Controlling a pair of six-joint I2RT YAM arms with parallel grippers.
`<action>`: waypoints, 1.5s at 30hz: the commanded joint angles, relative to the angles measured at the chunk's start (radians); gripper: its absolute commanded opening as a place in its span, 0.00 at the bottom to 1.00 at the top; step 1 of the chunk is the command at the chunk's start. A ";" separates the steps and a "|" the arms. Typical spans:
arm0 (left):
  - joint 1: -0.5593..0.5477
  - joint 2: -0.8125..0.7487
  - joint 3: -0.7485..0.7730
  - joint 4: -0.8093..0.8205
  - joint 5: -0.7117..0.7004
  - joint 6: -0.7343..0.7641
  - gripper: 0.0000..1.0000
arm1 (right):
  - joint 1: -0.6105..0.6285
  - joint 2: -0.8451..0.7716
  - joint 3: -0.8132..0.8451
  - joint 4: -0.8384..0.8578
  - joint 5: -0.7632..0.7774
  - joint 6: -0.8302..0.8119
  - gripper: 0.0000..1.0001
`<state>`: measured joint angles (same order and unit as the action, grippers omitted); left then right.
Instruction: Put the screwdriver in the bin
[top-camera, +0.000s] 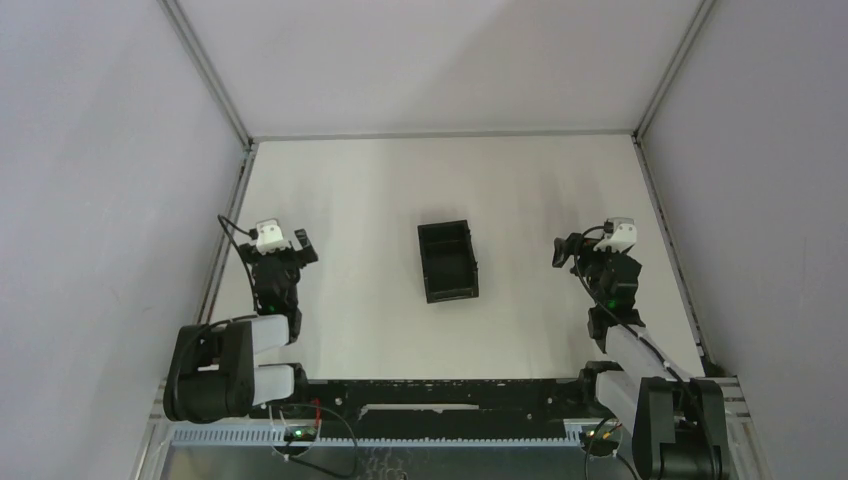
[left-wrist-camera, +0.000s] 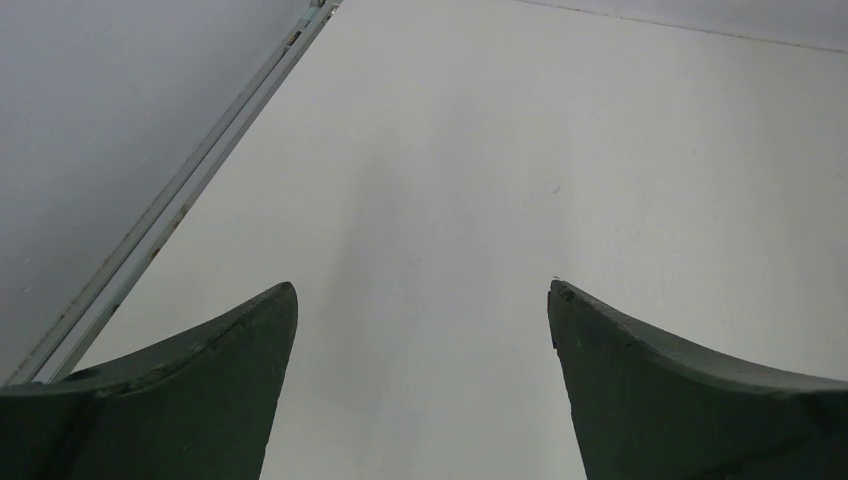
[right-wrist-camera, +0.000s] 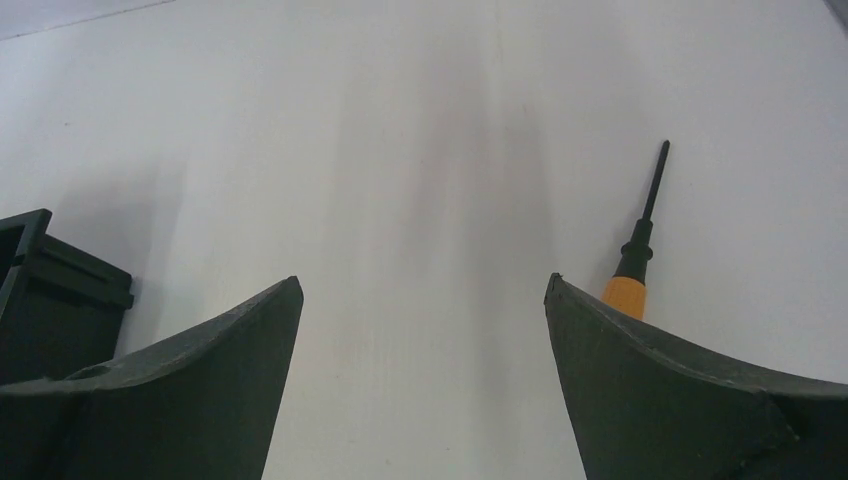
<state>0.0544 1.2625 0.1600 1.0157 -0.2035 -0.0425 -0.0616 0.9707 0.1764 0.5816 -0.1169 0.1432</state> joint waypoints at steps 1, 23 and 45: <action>-0.005 -0.008 0.034 0.034 -0.001 0.021 1.00 | 0.008 0.000 0.006 0.029 0.029 0.007 1.00; -0.005 -0.008 0.034 0.034 -0.002 0.021 1.00 | -0.078 0.412 0.800 -1.285 0.277 0.204 0.98; -0.004 -0.008 0.035 0.034 -0.002 0.021 1.00 | -0.129 0.843 0.955 -1.159 0.277 0.117 0.38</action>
<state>0.0544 1.2625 0.1600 1.0157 -0.2035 -0.0425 -0.1799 1.7958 1.1160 -0.5751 0.1341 0.2855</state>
